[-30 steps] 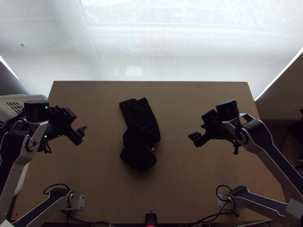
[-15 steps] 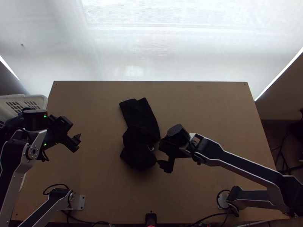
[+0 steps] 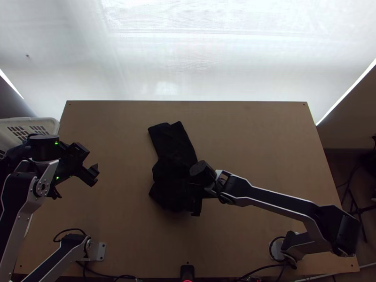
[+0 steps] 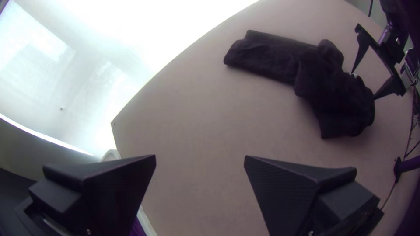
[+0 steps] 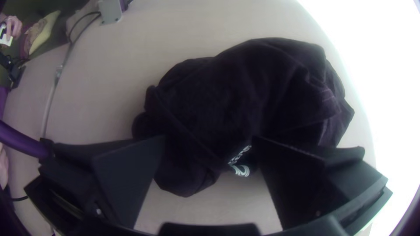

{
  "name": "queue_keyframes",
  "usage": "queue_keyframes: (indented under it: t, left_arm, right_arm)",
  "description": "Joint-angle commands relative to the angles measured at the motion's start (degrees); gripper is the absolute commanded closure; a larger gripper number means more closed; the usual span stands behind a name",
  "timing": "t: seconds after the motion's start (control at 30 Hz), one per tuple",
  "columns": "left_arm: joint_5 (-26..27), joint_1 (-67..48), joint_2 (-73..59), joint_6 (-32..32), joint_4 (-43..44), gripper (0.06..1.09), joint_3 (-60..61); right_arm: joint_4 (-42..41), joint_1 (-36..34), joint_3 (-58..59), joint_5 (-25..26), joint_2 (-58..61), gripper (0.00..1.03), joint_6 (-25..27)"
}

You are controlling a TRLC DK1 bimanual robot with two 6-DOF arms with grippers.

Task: Fold the t-shirt

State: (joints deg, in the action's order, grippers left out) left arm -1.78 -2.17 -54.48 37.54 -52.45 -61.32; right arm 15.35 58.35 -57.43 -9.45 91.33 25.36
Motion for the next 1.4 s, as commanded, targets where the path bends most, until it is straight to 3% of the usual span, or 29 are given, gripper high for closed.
queue_keyframes:
  t: [0.0,0.03,0.23,0.33,0.47,0.67,0.8,0.9,0.93,1.17,1.37]
  left_arm:
    - [-0.5,0.0,-1.2,0.0,0.4,0.1,-0.6]
    - [-0.5,0.0,-1.2,0.0,0.4,0.1,-0.7]
    - [-0.4,0.2,-1.2,0.2,0.4,0.1,-1.6]
    - [-0.2,0.1,-1.2,0.1,0.4,0.1,-2.4]
    - [0.5,-0.6,-1.3,-0.6,1.3,0.1,-2.9]
    - [0.6,-3.2,-2.1,-2.5,4.6,0.1,-3.4]
    - [0.6,-6.6,-2.5,-4.3,6.0,0.1,-4.3]
    - [0.7,-9.0,-2.7,-5.9,6.3,0.1,-4.6]
    - [0.7,-10.1,-2.7,-6.4,6.3,0.1,-4.6]
    - [2.1,-21.0,-5.0,-8.4,6.0,0.1,-3.7]
    - [2.1,-29.2,-10.0,-9.7,8.8,0.1,-4.0]
  right_arm:
    - [-1.9,0.6,-0.3,0.1,1.2,0.82,0.1]
    - [-3.1,0.5,-0.3,0.1,0.9,1.01,-0.1]
    - [-4.0,-4.6,-3.7,0.1,-7.0,1.0,-1.5]
    - [1.4,-9.4,-11.7,0.1,-14.2,1.0,-1.4]
    - [11.1,-13.1,-29.1,1.6,-17.6,1.0,0.6]
    - [23.5,-13.0,-62.5,11.4,-9.5,1.0,6.3]
    - [23.9,-11.5,-80.9,18.2,-2.9,1.0,8.7]
    - [16.7,-3.3,-80.3,27.1,-1.9,1.0,19.8]
    - [15.5,-2.6,-79.2,27.6,-1.9,1.0,20.6]
    - [15.4,-4.5,-71.5,27.6,-1.5,1.0,17.3]
    - [16.3,-8.3,-71.1,27.6,-3.2,1.0,17.6]
